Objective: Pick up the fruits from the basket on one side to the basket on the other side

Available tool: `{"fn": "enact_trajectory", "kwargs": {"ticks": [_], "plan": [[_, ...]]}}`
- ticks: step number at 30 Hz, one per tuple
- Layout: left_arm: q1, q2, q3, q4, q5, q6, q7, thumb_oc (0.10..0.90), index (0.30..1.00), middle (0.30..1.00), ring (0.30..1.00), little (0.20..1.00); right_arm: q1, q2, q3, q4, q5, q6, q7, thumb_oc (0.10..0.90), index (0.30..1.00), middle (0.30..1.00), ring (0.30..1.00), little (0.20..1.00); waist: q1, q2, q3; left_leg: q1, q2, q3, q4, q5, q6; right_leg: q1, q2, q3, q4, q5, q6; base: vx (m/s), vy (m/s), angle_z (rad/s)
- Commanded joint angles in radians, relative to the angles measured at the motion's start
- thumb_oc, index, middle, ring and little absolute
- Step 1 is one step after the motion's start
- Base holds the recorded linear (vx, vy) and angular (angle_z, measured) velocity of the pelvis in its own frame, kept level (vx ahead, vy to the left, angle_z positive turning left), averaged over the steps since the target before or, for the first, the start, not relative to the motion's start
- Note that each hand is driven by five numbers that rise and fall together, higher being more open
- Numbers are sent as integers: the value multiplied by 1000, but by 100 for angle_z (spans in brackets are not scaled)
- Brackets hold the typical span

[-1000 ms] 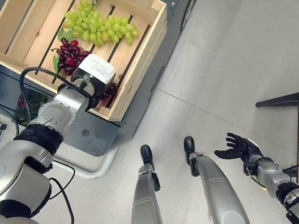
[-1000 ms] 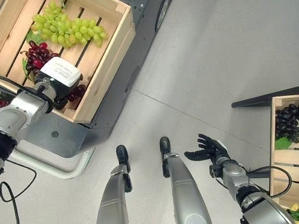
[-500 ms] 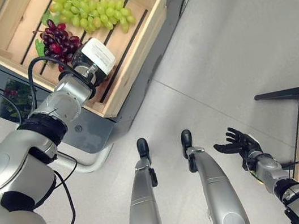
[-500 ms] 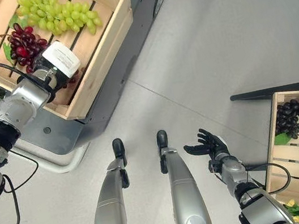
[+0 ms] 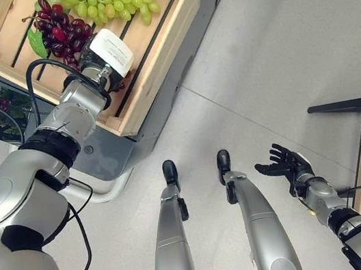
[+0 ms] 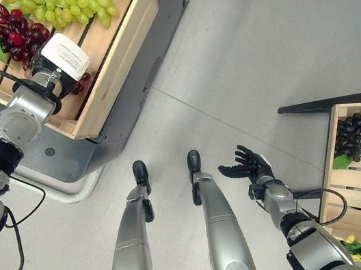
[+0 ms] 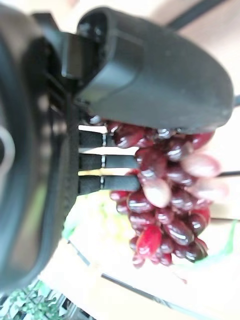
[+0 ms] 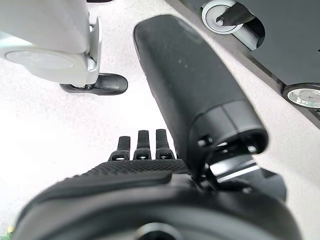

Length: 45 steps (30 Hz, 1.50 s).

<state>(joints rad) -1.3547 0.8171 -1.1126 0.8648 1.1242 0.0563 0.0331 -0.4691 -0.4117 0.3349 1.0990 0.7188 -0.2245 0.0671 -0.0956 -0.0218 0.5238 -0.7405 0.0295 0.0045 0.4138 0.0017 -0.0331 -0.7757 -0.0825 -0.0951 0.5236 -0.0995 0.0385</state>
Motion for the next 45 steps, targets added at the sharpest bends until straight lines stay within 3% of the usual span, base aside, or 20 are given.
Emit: {"fn": "enact_trajectory", "kwargs": {"ticks": [1,5,11,15,20,26,33,45], "plan": [[-48,62,55,46,-37,-20,23,400,300,300,300,300,21,-52,-23,-34,45,-52,-6,800,900,900,900,900,0,-9,-4,66,-47,61,-32,-4,55,83,33,22,-113,132,7,0,0,0],[-61,85,45,-8,-101,-70,80,400,300,300,300,300,31,-48,-35,-34,43,-54,12,800,900,900,900,900,3,-3,-4,133,-44,68,-61,-8,55,139,28,22,-138,135,15,0,0,0],[-46,123,71,-55,-260,-94,159,400,300,300,300,300,57,-39,-59,-32,41,-59,26,800,900,900,900,900,16,3,-4,234,-46,63,-100,-9,56,233,14,20,-175,140,26,0,0,0],[28,139,167,-59,-537,-137,298,400,300,300,300,300,98,-27,-72,-38,32,-62,27,800,900,900,900,900,29,5,-22,335,-48,59,-134,-17,53,330,0,17,-214,135,33,52,-23,-2],[177,135,335,-44,-699,-187,375,400,300,300,300,300,178,-8,-84,-88,4,-62,26,800,900,900,900,900,30,6,-86,419,-45,53,-199,-4,47,407,-12,21,-274,143,37,84,-18,-3],[306,107,503,-60,-877,-222,412,400,300,300,300,300,238,5,-80,-144,-34,-45,7,800,900,900,900,900,30,17,-162,514,-47,51,-242,-11,37,514,-28,2,-328,125,28,100,-2,-4],[420,74,696,-168,-1127,-246,446,400,300,300,300,300,296,-3,-59,-283,-115,-61,-43,800,900,900,900,900,27,32,-211,592,-51,41,-267,-26,33,608,-31,-12,-364,104,17,63,-12,1],[527,-45,866,-272,-1466,-352,371,400,300,300,300,300,321,35,-13,-564,-168,-107,-119,800,900,900,900,900,28,51,-319,723,-49,19,-346,-34,26,747,-29,-14,-440,94,17,65,-16,2]]}}
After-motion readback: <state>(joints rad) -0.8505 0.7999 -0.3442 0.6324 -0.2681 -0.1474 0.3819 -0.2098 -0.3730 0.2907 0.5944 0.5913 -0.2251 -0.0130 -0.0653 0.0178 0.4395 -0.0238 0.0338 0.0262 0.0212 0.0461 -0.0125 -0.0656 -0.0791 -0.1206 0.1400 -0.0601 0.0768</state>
